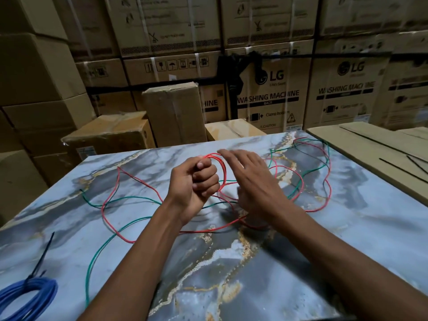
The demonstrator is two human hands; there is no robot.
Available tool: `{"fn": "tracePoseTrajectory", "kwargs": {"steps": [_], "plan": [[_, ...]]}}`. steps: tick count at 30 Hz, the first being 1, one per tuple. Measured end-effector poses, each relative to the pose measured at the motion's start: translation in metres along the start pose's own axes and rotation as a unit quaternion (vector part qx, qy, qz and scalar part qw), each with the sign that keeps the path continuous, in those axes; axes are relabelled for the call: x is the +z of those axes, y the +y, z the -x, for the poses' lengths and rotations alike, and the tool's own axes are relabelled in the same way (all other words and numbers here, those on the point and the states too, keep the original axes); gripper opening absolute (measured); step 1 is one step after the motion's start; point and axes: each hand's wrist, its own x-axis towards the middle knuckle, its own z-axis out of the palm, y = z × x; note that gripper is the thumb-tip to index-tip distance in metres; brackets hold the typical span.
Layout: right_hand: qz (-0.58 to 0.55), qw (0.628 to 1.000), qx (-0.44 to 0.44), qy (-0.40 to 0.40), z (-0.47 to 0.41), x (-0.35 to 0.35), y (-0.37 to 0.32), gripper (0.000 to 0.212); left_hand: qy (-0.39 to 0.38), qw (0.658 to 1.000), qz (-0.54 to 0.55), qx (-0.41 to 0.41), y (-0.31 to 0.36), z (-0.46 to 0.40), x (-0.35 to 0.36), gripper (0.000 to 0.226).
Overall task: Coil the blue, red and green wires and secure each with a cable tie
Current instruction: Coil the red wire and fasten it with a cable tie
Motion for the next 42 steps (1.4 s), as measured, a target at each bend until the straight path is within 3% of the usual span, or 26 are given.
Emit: {"fn": "tracePoseTrajectory", "kwargs": {"steps": [2, 5, 10, 14, 18, 19, 22, 23, 26, 28, 31, 33, 37, 42], "plan": [[-0.130, 0.991, 0.015, -0.005, 0.002, 0.000, 0.001, 0.046, -0.003, 1.000, 0.010, 0.001, 0.001, 0.000, 0.002, 0.028], [-0.257, 0.962, 0.060, 0.073, 0.002, 0.002, 0.000, 0.012, 0.002, 0.999, 0.036, 0.017, 0.001, 0.000, 0.003, 0.029], [-0.344, 0.931, 0.096, 0.068, -0.004, -0.012, 0.014, 0.026, 0.032, 0.996, 0.061, 0.052, 0.009, 0.003, 0.003, 0.024], [-0.337, 0.938, 0.079, 0.039, 0.000, -0.020, 0.033, 0.007, 0.057, 0.993, 0.085, 0.058, 0.009, 0.001, -0.003, 0.023], [-0.321, 0.943, 0.084, 0.027, -0.001, -0.026, 0.046, 0.007, 0.091, 0.985, 0.111, 0.094, 0.013, 0.000, -0.014, 0.022], [-0.368, 0.924, 0.100, 0.015, -0.001, -0.029, 0.049, 0.007, 0.102, 0.981, 0.122, 0.113, 0.017, 0.000, -0.018, 0.020], [-0.581, 0.792, 0.187, -0.009, -0.001, -0.036, 0.056, 0.014, 0.136, 0.963, 0.165, 0.164, 0.031, 0.000, -0.032, 0.014], [-0.583, 0.788, 0.197, 0.002, -0.001, -0.037, 0.057, 0.013, 0.150, 0.959, 0.168, 0.171, 0.033, 0.000, -0.035, 0.013], [-0.327, 0.936, 0.115, 0.058, 0.000, -0.027, 0.056, 0.009, 0.178, 0.955, 0.166, 0.170, 0.034, 0.000, -0.037, 0.017], [-0.169, 0.984, 0.023, 0.048, 0.002, -0.016, 0.047, 0.011, 0.184, 0.958, 0.145, 0.164, 0.032, 0.000, -0.034, 0.027], [-0.078, 0.995, -0.044, -0.051, 0.004, -0.010, 0.027, 0.017, 0.193, 0.963, 0.086, 0.167, 0.026, -0.004, -0.026, 0.035], [-0.074, 0.991, -0.085, -0.073, 0.005, -0.011, 0.013, 0.018, 0.198, 0.965, 0.037, 0.166, 0.019, -0.006, -0.019, 0.035], [-0.100, 0.981, -0.155, -0.055, 0.009, -0.010, -0.008, 0.015, 0.197, 0.971, 0.011, 0.137, 0.010, -0.009, -0.013, 0.035], [-0.219, 0.970, -0.109, 0.008, 0.009, -0.009, -0.015, 0.014, 0.199, 0.968, -0.042, 0.149, 0.012, -0.008, -0.012, 0.034]]}}
